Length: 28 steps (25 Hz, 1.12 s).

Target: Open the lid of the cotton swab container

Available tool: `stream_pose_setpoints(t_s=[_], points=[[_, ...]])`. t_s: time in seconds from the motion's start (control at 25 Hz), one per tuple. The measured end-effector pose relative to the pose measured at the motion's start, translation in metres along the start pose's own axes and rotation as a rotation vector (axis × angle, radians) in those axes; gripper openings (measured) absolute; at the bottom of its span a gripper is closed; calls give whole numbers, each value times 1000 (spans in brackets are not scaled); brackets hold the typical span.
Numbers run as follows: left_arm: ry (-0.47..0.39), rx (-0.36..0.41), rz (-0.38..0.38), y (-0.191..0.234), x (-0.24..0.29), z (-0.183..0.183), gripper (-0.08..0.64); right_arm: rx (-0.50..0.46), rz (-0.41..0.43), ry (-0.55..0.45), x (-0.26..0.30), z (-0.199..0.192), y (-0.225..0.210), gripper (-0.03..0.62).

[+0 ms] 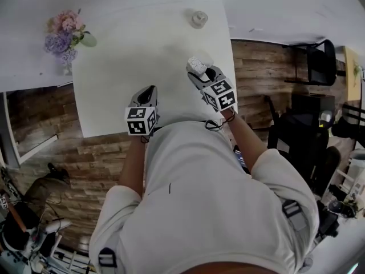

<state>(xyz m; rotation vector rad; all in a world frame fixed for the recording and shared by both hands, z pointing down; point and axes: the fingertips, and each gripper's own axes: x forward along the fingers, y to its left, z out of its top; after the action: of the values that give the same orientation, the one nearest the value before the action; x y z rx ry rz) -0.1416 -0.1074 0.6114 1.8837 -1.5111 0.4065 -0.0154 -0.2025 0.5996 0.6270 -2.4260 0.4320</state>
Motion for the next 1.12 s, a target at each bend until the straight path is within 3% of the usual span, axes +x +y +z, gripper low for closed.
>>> stream_pose_setpoints(t_s=[0.24,0.6,1.12], points=[[34,-52,40,18,4,-18,26,35,-9,45,31,-16,-14,195],[36,-80,52,16,3,-28,26,4,-46,98,54,-27,-27,195],[63,-57,37,17,6,-34,26,-20,-63,117,64,-36,-29,192]])
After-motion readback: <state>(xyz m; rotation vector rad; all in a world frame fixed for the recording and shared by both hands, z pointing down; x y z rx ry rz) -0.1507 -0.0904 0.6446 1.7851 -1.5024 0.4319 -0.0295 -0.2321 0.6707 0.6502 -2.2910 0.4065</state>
